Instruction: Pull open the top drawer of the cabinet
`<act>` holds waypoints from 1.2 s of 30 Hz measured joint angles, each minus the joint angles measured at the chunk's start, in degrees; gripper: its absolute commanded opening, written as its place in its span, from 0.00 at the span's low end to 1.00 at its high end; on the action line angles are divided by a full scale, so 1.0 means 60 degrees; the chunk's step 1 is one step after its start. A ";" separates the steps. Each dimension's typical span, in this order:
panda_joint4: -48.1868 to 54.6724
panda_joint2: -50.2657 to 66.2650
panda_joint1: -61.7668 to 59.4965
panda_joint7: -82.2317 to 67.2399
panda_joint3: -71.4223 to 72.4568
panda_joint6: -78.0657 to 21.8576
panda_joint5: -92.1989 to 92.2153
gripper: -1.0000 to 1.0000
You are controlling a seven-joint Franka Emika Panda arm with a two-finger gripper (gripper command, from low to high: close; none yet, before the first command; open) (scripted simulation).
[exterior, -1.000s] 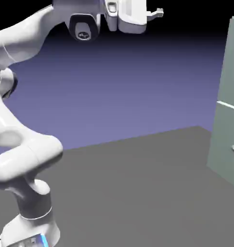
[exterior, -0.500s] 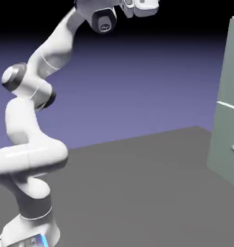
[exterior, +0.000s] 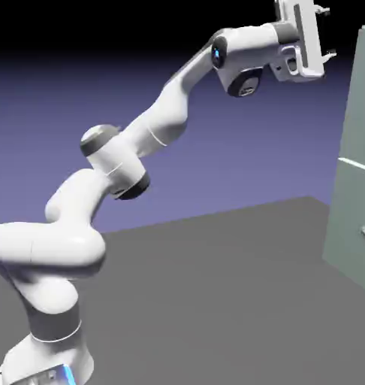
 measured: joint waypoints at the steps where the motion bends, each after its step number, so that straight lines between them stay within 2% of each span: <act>1: 0.0204 -0.0139 -0.0346 0.0096 0.0159 -0.0092 0.0383 0.50; 8: 0.1425 -0.0970 -0.2416 0.0673 0.1108 -0.0644 0.2675 0.50; 18: 0.4884 -0.0605 -0.4325 0.1645 0.0983 0.0813 0.2442 0.50; 19: 0.5058 -0.0587 -0.4421 0.1693 0.0976 0.0886 0.2430 0.00; 21: 0.5059 -0.0587 -0.4421 0.1693 0.0976 0.0886 0.2430 0.00; 36: -0.0131 -0.1251 -0.1629 0.0439 0.0985 -0.1358 0.2785 0.00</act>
